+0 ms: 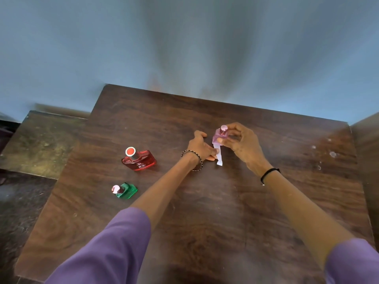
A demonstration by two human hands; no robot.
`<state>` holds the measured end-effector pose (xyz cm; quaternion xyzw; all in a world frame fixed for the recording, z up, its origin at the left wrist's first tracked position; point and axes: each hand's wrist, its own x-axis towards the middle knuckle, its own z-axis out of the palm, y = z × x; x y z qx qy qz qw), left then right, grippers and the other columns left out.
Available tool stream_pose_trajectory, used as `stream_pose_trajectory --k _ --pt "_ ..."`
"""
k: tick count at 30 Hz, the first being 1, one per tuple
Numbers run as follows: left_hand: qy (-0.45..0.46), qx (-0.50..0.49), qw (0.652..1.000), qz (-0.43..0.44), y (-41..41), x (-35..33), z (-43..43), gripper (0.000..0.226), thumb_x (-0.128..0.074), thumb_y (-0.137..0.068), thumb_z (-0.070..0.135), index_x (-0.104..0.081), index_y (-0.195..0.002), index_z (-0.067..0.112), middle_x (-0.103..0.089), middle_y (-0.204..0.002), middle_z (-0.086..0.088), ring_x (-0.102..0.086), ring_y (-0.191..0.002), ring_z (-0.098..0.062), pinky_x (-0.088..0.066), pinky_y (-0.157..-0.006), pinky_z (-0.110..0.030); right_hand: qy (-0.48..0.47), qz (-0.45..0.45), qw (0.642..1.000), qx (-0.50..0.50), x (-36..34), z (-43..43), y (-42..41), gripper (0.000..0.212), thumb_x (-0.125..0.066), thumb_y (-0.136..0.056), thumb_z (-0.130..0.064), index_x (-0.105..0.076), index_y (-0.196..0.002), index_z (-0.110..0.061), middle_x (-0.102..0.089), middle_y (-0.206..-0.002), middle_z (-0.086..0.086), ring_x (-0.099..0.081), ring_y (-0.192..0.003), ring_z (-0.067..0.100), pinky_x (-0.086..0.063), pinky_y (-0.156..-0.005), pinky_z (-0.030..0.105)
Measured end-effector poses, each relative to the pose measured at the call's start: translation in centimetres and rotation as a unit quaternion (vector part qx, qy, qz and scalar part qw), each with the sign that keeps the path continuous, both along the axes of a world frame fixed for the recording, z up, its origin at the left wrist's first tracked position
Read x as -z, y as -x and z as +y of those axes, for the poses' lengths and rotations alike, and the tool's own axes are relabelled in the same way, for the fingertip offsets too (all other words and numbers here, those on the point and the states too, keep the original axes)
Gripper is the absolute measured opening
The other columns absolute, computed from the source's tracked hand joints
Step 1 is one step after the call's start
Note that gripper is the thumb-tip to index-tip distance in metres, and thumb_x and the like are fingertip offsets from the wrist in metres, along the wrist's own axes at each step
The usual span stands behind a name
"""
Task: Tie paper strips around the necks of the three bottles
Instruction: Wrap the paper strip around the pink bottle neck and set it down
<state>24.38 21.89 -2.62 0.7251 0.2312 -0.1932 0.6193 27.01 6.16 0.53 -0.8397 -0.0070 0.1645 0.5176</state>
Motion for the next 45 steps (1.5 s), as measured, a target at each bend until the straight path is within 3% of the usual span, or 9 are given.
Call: stream_pose_trajectory --k 7,14,20,26,30,33,35,39,45 --pt "-0.029 0.011 1.0 -0.004 -0.1 -0.3 0.0 0.061 -0.077 -0.082 -0.001 -0.035 -0.126 0.007 -0.07 -0.074 -0.011 -0.064 -0.043 -0.009 -0.058 -0.048 -0.021 -0.001 0.009 1.0 0.001 -0.2 -0.1 0.0 0.042 -0.087 -0.079 -0.018 -0.067 -0.115 -0.024 -0.072 -0.113 -0.008 -0.068 -0.103 0.001 -0.05 -0.079 0.01" --pt "-0.082 0.016 0.996 -0.024 0.6 -0.3 -0.2 0.055 -0.073 -0.086 0.001 -0.038 -0.129 0.005 -0.067 -0.071 -0.01 -0.062 -0.048 -0.014 -0.058 -0.05 -0.024 -0.002 0.023 1.0 -0.013 -0.3 -0.2 0.1 0.044 -0.084 -0.082 -0.014 -0.066 -0.121 -0.022 -0.072 -0.118 -0.005 -0.068 -0.111 0.011 -0.053 -0.101 0.028" --pt "-0.121 0.016 0.992 -0.034 2.1 -0.4 -0.5 0.052 -0.074 -0.086 0.007 -0.04 -0.125 0.007 -0.071 -0.076 -0.015 -0.064 -0.053 -0.021 -0.063 -0.07 -0.042 0.02 0.038 0.999 0.003 0.2 -0.6 1.2 0.055 -0.081 -0.082 -0.005 -0.058 -0.131 -0.017 -0.065 -0.133 0.0 -0.061 -0.122 0.013 -0.046 -0.111 0.032" --pt "-0.141 -0.004 0.989 -0.037 5.3 -0.3 -1.4 0.048 -0.072 -0.085 0.01 -0.041 -0.122 0.007 -0.074 -0.084 -0.019 -0.064 -0.052 -0.021 -0.063 -0.068 -0.039 0.037 0.036 0.998 0.038 0.8 -2.1 4.3 0.049 -0.081 -0.082 -0.007 -0.06 -0.127 -0.012 -0.07 -0.121 0.002 -0.065 -0.11 0.012 -0.047 -0.097 0.018" --pt "-0.134 -0.004 0.99 -0.034 8.4 0.0 -2.7 0.045 -0.072 -0.087 0.012 -0.042 -0.12 0.009 -0.074 -0.079 -0.016 -0.06 -0.048 -0.013 -0.057 -0.063 -0.029 0.04 0.028 0.997 0.056 1.1 -3.5 7.5 0.041 -0.08 -0.082 -0.003 -0.064 -0.12 -0.009 -0.072 -0.113 0.003 -0.068 -0.105 0.012 -0.049 -0.089 0.012" --pt "-0.137 0.0 0.99 -0.034 10.7 0.3 -3.9 0.044 -0.071 -0.087 0.013 -0.042 -0.12 0.009 -0.071 -0.07 -0.009 -0.06 -0.047 -0.012 -0.057 -0.066 -0.031 0.056 0.02 0.996 0.062 1.3 -4.7 10.5 0.037 -0.079 -0.082 -0.002 -0.067 -0.116 -0.008 -0.072 -0.111 0.004 -0.069 -0.103 0.013 -0.05 -0.084 0.009" --pt "-0.143 0.012 0.989 -0.032 12.3 0.4 -5.0 0.043 -0.071 -0.087 0.015 -0.042 -0.119 0.01 -0.071 -0.069 -0.009 -0.061 -0.047 -0.013 -0.059 -0.068 -0.034 0.064 0.019 0.996 0.06 1.3 -5.6 12.6 0.035 -0.078 -0.083 -0.002 -0.067 -0.115 -0.009 -0.072 -0.111 0.004 -0.068 -0.103 0.013 -0.051 -0.088 0.012" --pt "-0.134 0.075 0.988 -0.025 15.8 0.2 -7.9 0.039 -0.071 -0.086 0.014 -0.044 -0.113 0.012 -0.069 -0.067 -0.006 -0.063 -0.051 -0.016 -0.062 -0.071 -0.039 0.089 0.01 0.994 0.063 1.4 -7.9 17.4 0.032 -0.078 -0.084 -0.003 -0.068 -0.113 -0.011 -0.072 -0.11 0.0 -0.066 -0.099 0.007 -0.044 -0.074 -0.002" --pt "-0.129 0.223 0.966 -0.036 19.7 0.4 -12.4 0.026 -0.07 -0.088 0.01 -0.053 -0.107 0.013 -0.067 -0.064 -0.001 -0.066 -0.058 -0.018 -0.06 -0.069 -0.039 0.113 0.014 0.99 0.088 1.1 -12.6 24.0 0.027 -0.075 -0.088 -0.008 -0.07 -0.113 -0.015 -0.072 -0.111 -0.004 -0.067 -0.103 0.009 -0.045 -0.084 0.006"
